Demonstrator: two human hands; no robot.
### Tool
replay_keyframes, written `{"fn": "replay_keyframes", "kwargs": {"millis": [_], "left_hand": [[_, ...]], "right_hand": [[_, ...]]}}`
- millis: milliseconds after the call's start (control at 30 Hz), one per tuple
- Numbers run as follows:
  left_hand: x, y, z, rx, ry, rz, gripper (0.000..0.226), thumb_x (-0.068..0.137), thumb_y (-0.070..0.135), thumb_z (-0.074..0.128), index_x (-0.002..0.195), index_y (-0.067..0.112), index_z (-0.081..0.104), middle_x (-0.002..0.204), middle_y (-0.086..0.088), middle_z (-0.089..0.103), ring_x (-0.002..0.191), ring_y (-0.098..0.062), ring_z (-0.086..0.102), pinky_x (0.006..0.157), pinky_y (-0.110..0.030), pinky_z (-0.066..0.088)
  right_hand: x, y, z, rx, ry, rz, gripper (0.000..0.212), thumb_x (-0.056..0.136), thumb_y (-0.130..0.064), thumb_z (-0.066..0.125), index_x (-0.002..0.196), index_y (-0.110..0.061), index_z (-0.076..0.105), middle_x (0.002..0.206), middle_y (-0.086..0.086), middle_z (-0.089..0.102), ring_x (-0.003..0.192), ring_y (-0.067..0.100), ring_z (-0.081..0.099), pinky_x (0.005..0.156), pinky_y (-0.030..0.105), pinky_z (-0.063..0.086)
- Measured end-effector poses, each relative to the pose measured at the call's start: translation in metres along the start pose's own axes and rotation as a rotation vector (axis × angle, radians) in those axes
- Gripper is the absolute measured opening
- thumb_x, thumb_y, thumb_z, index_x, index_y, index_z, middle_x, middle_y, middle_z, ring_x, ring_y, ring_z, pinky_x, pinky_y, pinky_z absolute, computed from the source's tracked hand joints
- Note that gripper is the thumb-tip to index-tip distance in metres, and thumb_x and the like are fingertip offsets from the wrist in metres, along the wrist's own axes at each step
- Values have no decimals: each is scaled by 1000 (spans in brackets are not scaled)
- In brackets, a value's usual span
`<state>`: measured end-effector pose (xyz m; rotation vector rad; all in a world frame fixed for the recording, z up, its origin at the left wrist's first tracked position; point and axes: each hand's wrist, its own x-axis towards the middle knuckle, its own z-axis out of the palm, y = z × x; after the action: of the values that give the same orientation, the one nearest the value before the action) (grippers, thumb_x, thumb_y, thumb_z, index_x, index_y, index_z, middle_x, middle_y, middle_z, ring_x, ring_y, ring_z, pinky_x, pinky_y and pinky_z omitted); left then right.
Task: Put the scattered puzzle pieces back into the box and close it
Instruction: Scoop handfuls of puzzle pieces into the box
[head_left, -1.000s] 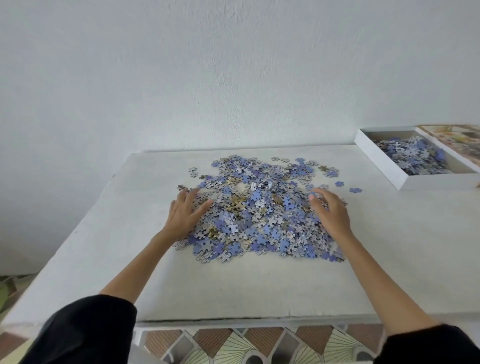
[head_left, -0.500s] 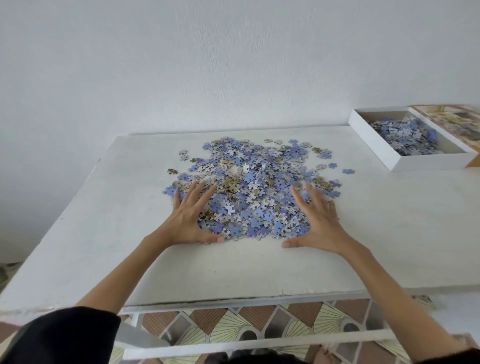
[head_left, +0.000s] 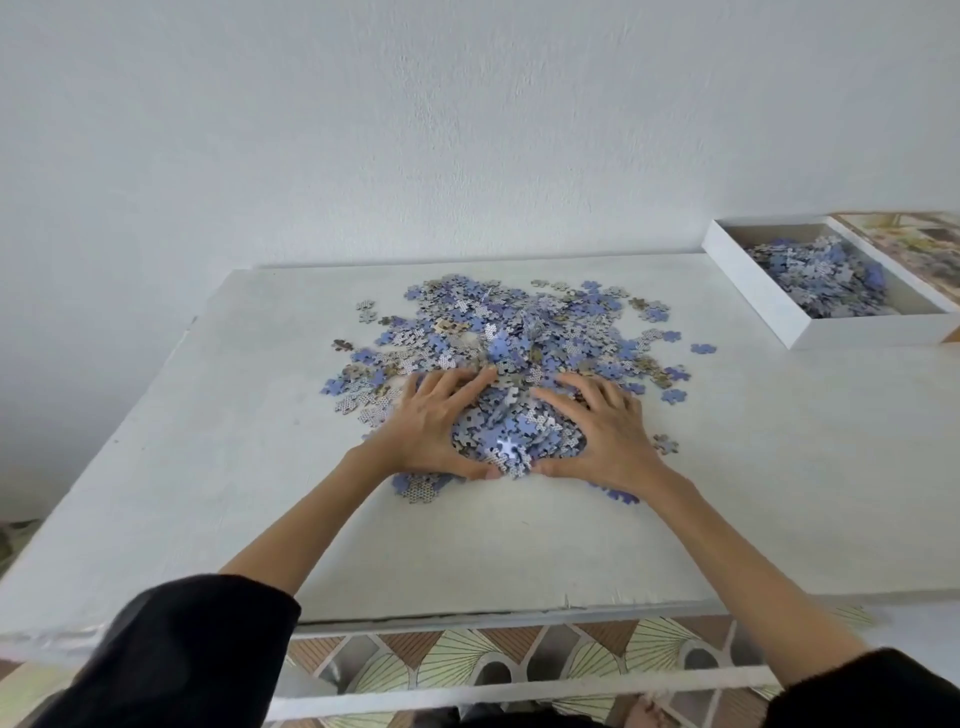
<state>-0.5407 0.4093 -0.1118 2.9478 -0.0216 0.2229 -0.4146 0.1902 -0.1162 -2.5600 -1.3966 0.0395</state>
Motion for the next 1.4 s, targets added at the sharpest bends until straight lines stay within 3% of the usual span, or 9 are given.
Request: {"fn": "replay_keyframes", "kwargs": {"millis": [133, 333, 533, 600, 700, 833, 900, 1167, 1400], "left_hand": [[8, 5, 6, -58, 111, 54, 87, 61, 83, 40, 134, 36, 40, 116, 4, 51, 100, -13, 39, 90, -35, 29], [16, 9, 4, -210, 197, 106, 52, 68, 59, 57, 109, 26, 59, 92, 6, 67, 81, -13, 59, 69, -30, 50], [18, 11, -2, -374, 281, 102, 36, 71, 43, 62, 99, 23, 69, 80, 6, 70, 62, -9, 62, 49, -27, 50], [21, 11, -5, -457, 292, 78, 32, 69, 39, 61, 93, 20, 70, 74, 1, 68, 50, -6, 53, 40, -23, 41], [25, 10, -12, -560, 291, 55, 27, 70, 39, 63, 90, 21, 67, 74, 2, 68, 53, -1, 56, 41, -15, 40], [30, 8, -24, -638, 256, -2, 17, 72, 38, 66, 85, 29, 63, 66, 14, 66, 51, -2, 58, 44, -10, 39], [34, 9, -29, -658, 261, 9, 13, 73, 36, 67, 85, 34, 62, 66, 22, 64, 47, -2, 54, 44, -7, 34], [52, 18, -33, -692, 257, 46, 40, 77, 37, 66, 116, 40, 56, 62, 0, 62, 42, -21, 40, 39, -30, 35], [69, 34, -35, -696, 264, 48, 20, 80, 10, 68, 89, 28, 65, 81, 14, 68, 44, -1, 42, 45, -8, 30]], "right_hand": [[2, -6, -3, 24, 110, -39, 80, 60, -79, 34, 129, -40, 43, 131, -1, 40, 117, 22, 36, 90, 37, 27], [11, -5, 1, 116, 283, -102, 53, 64, -51, 71, 110, -29, 60, 97, 1, 56, 89, 19, 52, 79, 32, 43], [21, -6, -7, 322, 298, -110, 37, 66, -36, 66, 102, -26, 66, 83, -3, 57, 64, 11, 48, 50, 16, 37], [26, -1, -9, 458, 284, -113, 33, 68, -19, 72, 101, -21, 68, 86, 1, 62, 68, 14, 57, 55, 25, 49], [33, 3, -18, 591, 267, -114, 34, 68, -3, 75, 99, -14, 67, 89, -5, 64, 74, -4, 59, 66, 12, 47], [41, 4, -33, 678, 296, -94, 23, 77, -6, 68, 94, -22, 65, 94, -14, 64, 93, -8, 58, 90, 13, 44], [42, 5, -39, 688, 285, -93, 22, 78, -6, 68, 94, -22, 65, 96, -14, 65, 95, -10, 58, 92, 10, 42], [49, 15, -55, 731, 308, -136, 21, 80, -7, 68, 97, -18, 67, 100, -10, 66, 98, -10, 56, 90, 3, 35], [59, 37, -62, 750, 259, -183, 19, 80, -8, 67, 95, -20, 66, 98, -16, 65, 99, -7, 58, 94, 8, 36]]}}
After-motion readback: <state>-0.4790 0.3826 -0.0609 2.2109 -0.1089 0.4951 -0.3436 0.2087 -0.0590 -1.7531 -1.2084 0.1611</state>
